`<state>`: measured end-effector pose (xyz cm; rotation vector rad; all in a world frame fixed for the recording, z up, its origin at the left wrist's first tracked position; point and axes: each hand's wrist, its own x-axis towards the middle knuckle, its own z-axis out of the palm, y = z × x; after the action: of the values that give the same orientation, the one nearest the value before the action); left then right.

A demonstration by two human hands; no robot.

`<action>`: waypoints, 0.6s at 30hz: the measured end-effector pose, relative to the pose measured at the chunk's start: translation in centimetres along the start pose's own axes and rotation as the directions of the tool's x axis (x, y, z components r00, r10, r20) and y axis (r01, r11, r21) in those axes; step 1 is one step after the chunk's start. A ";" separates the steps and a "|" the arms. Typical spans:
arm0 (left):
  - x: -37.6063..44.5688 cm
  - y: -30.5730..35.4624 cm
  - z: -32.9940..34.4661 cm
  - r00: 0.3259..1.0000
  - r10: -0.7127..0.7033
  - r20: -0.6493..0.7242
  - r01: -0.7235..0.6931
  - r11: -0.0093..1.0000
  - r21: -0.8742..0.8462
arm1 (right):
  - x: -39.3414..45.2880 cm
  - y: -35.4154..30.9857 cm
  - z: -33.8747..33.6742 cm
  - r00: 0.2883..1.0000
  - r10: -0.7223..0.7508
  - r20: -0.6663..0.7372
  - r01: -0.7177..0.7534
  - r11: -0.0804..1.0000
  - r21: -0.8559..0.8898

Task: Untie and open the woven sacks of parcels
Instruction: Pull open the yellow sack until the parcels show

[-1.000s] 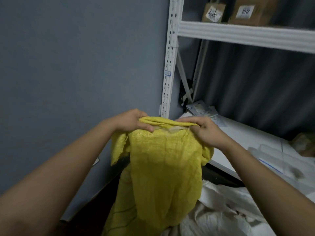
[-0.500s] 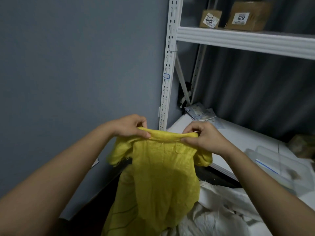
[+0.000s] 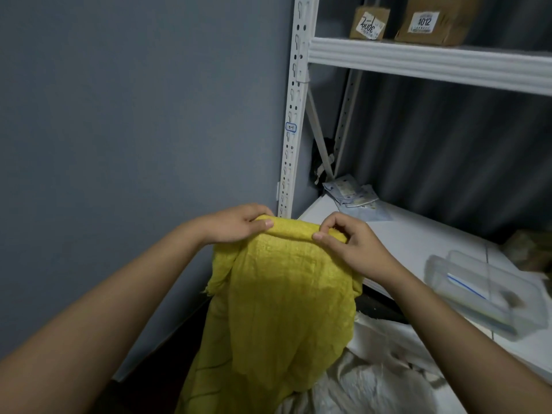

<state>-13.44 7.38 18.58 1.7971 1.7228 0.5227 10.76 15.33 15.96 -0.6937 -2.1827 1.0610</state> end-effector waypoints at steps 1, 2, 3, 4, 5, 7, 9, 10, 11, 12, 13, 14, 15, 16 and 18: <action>0.0 0.0 0.0 0.999 0.021 -0.032 -0.021 1.000 0.013 | 0.1 0.1 0.0 1.000 0.002 -0.019 -0.002 1.000 0.004; 0.0 0.2 0.0 0.997 0.050 -0.064 -0.048 0.999 0.022 | 0.1 0.2 0.0 1.000 0.009 -0.027 -0.009 1.000 0.010; 0.0 0.4 0.1 0.993 0.076 -0.091 -0.072 0.997 0.039 | 0.2 0.0 -0.1 0.999 0.029 -0.023 -0.028 1.000 0.012; 0.0 0.4 0.1 0.990 0.097 -0.106 -0.090 0.994 0.068 | 0.2 -0.1 -0.1 0.999 0.046 -0.014 -0.046 0.999 -0.007; 0.0 0.7 0.2 0.988 0.108 -0.112 -0.097 0.991 0.096 | 0.2 -0.2 -0.1 0.999 0.049 -0.004 -0.049 0.998 -0.046; 0.1 0.9 0.4 0.988 0.111 -0.109 -0.098 0.987 0.124 | 0.2 -0.5 -0.2 1.000 0.010 0.011 -0.009 0.991 -0.130; 0.1 1.1 0.6 0.987 0.123 -0.105 -0.112 0.988 0.105 | 0.0 -0.9 -0.1 0.998 -0.005 0.057 0.012 0.992 -0.125; 0.0 1.2 0.6 0.986 0.132 -0.104 -0.124 0.989 0.082 | -0.1 -0.9 0.0 0.997 -0.005 0.073 0.012 0.996 -0.090; -0.1 1.4 0.6 0.986 0.133 -0.100 -0.129 0.991 0.040 | -0.2 -1.0 0.1 0.998 -0.016 0.068 0.020 0.998 -0.058; -0.1 1.5 0.6 0.988 0.118 -0.094 -0.120 0.993 -0.011 | -0.3 -0.8 0.3 0.999 -0.029 0.042 0.031 0.998 -0.048; -0.2 1.6 0.6 0.992 0.095 -0.088 -0.099 0.994 -0.039 | -0.5 -0.8 0.4 0.999 -0.045 0.011 0.045 0.997 -0.058; -0.3 1.7 0.7 0.995 0.070 -0.072 -0.074 0.996 -0.043 | -0.5 -0.7 0.6 0.998 -0.065 -0.017 0.064 0.994 -0.090; -0.3 1.8 0.8 0.997 0.049 -0.051 -0.050 0.998 -0.026 | -0.6 -0.6 0.7 0.993 -0.111 -0.034 0.104 0.982 -0.159; -0.3 2.0 0.9 0.999 0.040 -0.028 -0.040 0.999 0.001 | -0.6 -0.4 0.7 0.980 -0.195 -0.029 0.180 0.946 -0.268; -0.5 2.3 0.8 0.999 0.029 0.028 -0.030 0.998 0.059 | -0.8 0.2 0.7 0.920 -0.388 0.050 0.361 0.791 -0.494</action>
<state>-11.19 6.81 19.52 1.8652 1.7122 0.4616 10.84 14.56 15.18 -0.4541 -2.4295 0.2652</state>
